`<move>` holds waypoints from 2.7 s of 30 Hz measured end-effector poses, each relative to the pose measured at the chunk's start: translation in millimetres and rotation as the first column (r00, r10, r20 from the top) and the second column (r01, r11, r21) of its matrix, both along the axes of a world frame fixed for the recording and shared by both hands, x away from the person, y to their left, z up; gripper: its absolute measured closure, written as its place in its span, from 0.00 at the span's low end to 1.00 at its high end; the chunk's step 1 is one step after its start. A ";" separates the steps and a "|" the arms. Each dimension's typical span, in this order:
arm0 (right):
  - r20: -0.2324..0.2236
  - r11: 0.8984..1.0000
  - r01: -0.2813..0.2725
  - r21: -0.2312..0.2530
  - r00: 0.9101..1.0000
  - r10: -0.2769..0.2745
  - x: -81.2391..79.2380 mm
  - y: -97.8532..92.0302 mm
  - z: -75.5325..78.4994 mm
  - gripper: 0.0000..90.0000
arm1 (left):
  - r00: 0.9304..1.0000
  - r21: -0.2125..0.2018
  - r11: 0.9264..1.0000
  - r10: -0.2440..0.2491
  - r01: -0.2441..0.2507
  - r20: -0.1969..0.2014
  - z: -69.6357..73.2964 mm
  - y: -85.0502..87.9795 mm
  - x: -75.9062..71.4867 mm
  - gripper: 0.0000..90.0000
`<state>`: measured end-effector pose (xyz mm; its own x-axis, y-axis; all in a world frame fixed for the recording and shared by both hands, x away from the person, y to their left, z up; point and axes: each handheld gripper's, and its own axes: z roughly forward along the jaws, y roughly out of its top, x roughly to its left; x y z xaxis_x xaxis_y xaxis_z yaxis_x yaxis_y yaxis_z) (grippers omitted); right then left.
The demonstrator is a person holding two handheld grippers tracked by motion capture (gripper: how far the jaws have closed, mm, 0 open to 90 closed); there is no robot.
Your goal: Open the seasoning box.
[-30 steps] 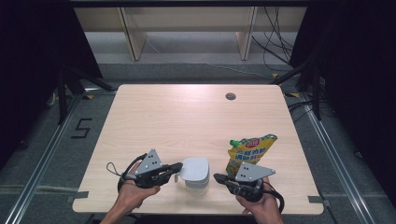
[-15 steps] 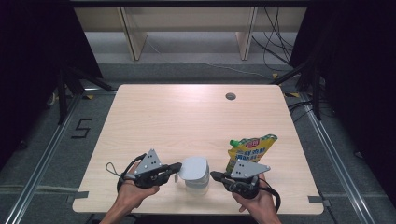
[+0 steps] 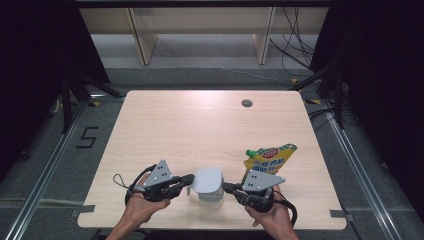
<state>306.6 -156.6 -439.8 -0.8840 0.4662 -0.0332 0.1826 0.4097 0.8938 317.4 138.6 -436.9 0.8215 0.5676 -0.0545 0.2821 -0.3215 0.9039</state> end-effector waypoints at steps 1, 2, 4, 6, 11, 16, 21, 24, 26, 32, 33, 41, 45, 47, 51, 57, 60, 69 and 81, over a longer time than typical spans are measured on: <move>0.000 1.000 0.000 0.000 1.000 0.000 0.0 0.0 0.0 1.00 | 1.000 0.000 1.000 0.000 0.000 0.000 0.0 0.0 0.0 0.92; 0.006 1.000 -0.008 -0.010 1.000 0.008 0.3 0.0 1.8 1.00 | 1.000 -0.002 1.000 0.005 -0.005 -0.006 -0.2 3.0 0.0 0.89; -0.017 1.000 -0.002 -0.005 1.000 0.002 -0.9 0.6 2.7 1.00 | 0.999 -0.025 1.000 0.019 -0.020 -0.028 -1.6 8.3 -0.7 0.77; 0.002 1.000 -0.016 -0.007 1.000 0.016 0.4 1.1 3.1 1.00 | 0.998 -0.052 0.999 0.012 -0.015 -0.054 -4.9 16.1 -2.2 0.70; 0.014 1.000 -0.012 -0.013 1.000 0.013 0.5 2.2 6.7 1.00 | 0.997 -0.033 0.999 0.017 -0.020 -0.081 -18.6 29.0 -11.6 0.51; 0.036 1.000 -0.018 -0.019 0.999 0.019 -0.4 5.6 12.5 1.00 | 0.995 -0.006 0.999 0.051 -0.052 -0.080 -28.3 32.6 -17.6 0.39; 0.060 1.000 -0.022 -0.022 0.998 0.023 -1.5 9.2 17.0 1.00 | 0.990 -0.019 0.997 0.067 -0.070 -0.126 -34.5 34.2 -19.9 0.34; 0.059 1.000 -0.019 -0.020 0.998 0.020 -2.0 10.2 18.7 1.00 | 0.988 -0.004 0.997 0.072 -0.074 -0.139 -38.5 35.6 -19.9 0.31; 0.070 1.000 -0.017 -0.019 0.997 0.018 -1.4 10.4 19.0 1.00 | 0.987 0.001 0.997 0.078 -0.079 -0.137 -39.5 36.2 -20.0 0.30; 0.060 0.999 -0.037 -0.029 0.997 0.038 -1.4 15.3 22.2 1.00 | 0.984 0.025 0.996 0.093 -0.091 -0.152 -44.7 37.5 -21.2 0.29; 0.075 0.999 -0.038 -0.025 0.996 0.040 -0.6 16.7 22.5 1.00 | 0.984 0.028 0.995 0.094 -0.091 -0.150 -45.0 37.6 -21.3 0.28; 0.088 0.999 -0.048 -0.024 0.995 0.050 1.9 24.0 29.2 1.00 | 0.982 0.054 0.993 0.115 -0.108 -0.147 -47.2 39.9 -21.3 0.28; 0.098 0.998 -0.058 -0.025 0.993 0.060 3.4 32.4 34.0 1.00 | 0.982 0.042 0.994 0.108 -0.102 -0.156 -49.3 38.4 -21.3 0.28; 0.093 0.998 -0.065 -0.026 0.993 0.067 3.4 36.3 35.8 1.00 | 0.982 0.051 0.994 0.105 -0.098 -0.156 -49.1 38.4 -21.3 0.28; 0.106 0.996 -0.086 -0.033 0.990 0.089 5.6 47.2 40.2 1.00 | 0.980 0.050 0.993 0.112 -0.105 -0.168 -49.7 38.7 -21.2 0.28; 0.102 0.995 -0.095 -0.034 0.990 0.098 8.0 59.0 42.2 1.00 | 0.979 0.047 0.994 0.106 -0.100 -0.175 -51.0 38.0 -21.3 0.28; 0.103 0.994 -0.099 -0.039 0.989 0.103 10.2 62.5 41.4 0.99 | 0.978 0.035 0.995 0.102 -0.097 -0.182 -52.5 36.2 -21.5 0.28; 0.126 0.994 -0.104 -0.021 0.986 0.106 11.0 52.4 45.8 0.96 | 0.982 0.045 0.996 0.086 -0.080 -0.168 -52.9 37.5 -20.6 0.28; 0.091 0.997 -0.029 0.068 0.996 0.023 -3.9 -15.4 31.5 0.81 | 0.983 0.048 0.995 0.091 -0.085 -0.161 -54.6 39.5 -18.9 0.27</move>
